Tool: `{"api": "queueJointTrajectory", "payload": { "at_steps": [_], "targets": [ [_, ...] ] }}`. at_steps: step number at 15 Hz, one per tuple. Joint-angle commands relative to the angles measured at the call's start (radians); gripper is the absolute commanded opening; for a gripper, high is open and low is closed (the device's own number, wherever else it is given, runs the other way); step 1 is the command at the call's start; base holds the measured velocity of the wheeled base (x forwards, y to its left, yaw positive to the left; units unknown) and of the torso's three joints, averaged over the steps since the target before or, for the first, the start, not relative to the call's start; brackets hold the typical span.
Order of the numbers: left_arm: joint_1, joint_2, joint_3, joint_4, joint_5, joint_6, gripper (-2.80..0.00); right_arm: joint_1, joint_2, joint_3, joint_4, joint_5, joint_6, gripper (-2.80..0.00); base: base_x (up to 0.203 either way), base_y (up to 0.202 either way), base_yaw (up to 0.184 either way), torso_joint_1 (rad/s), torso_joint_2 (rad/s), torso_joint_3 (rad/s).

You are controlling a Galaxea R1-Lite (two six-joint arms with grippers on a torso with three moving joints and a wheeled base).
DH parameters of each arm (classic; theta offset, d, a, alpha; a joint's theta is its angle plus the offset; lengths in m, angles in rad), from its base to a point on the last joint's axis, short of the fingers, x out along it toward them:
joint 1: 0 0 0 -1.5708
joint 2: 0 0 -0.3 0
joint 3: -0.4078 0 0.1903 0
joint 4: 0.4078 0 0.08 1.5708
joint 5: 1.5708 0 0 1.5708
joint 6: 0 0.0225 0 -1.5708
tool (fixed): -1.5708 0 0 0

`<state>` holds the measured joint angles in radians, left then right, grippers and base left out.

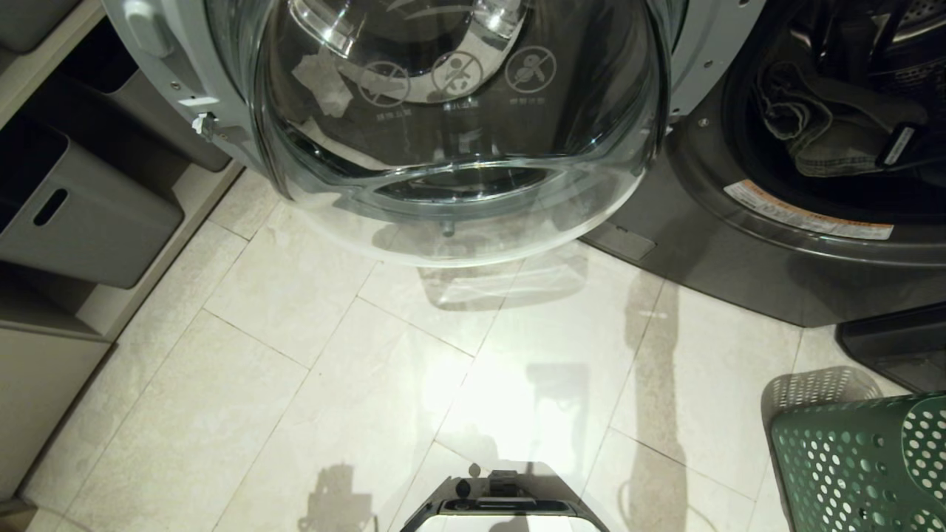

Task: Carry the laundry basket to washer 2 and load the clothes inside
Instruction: Place the clothes into the washing machine, then close the washing machine door with the left hand

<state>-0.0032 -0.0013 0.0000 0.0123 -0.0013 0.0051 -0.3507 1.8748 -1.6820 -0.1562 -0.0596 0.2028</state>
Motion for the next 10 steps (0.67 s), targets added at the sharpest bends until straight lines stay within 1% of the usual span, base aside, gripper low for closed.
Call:
{"api": "queueJointTrajectory", "payload": {
  "at_steps": [1,2,3,4,6,8,10],
  "targets": [
    [0.000,-0.002,0.002,0.000,0.000,-0.001,-2.80,-0.022,0.047,-0.050,-0.011,-0.003,-0.024,-2.80,0.000,0.000,0.000,0.000,0.00,0.000],
    [0.000,-0.002,0.002,0.000,0.001,0.001,-2.80,-0.029,0.080,-0.087,-0.025,-0.004,-0.054,-2.80,0.000,0.000,0.000,0.000,0.00,0.000],
    [0.000,-0.002,0.002,0.000,0.000,0.001,-2.80,-0.036,0.104,-0.102,-0.032,-0.005,-0.099,-2.80,0.000,0.000,0.000,0.000,0.00,0.000],
    [0.000,-0.002,0.002,0.000,0.000,-0.001,-2.80,-0.041,0.109,-0.102,-0.034,-0.003,-0.119,-2.80,0.000,0.000,0.000,0.000,0.00,0.000],
    [0.000,-0.002,0.002,0.000,0.001,-0.001,-2.80,-0.046,0.115,-0.102,-0.034,-0.005,-0.123,-2.80,0.000,0.000,0.000,0.000,0.00,0.000],
    [0.000,-0.002,0.002,0.000,0.000,-0.001,-2.80,-0.071,0.107,-0.093,-0.034,-0.004,-0.172,-2.80,0.000,0.000,0.000,0.000,0.00,0.000],
    [0.000,-0.002,0.002,0.000,0.000,0.001,-2.80,-0.093,0.101,-0.071,-0.035,-0.005,-0.188,-2.80,0.000,0.000,0.000,0.000,0.00,0.000]
  ]
}}
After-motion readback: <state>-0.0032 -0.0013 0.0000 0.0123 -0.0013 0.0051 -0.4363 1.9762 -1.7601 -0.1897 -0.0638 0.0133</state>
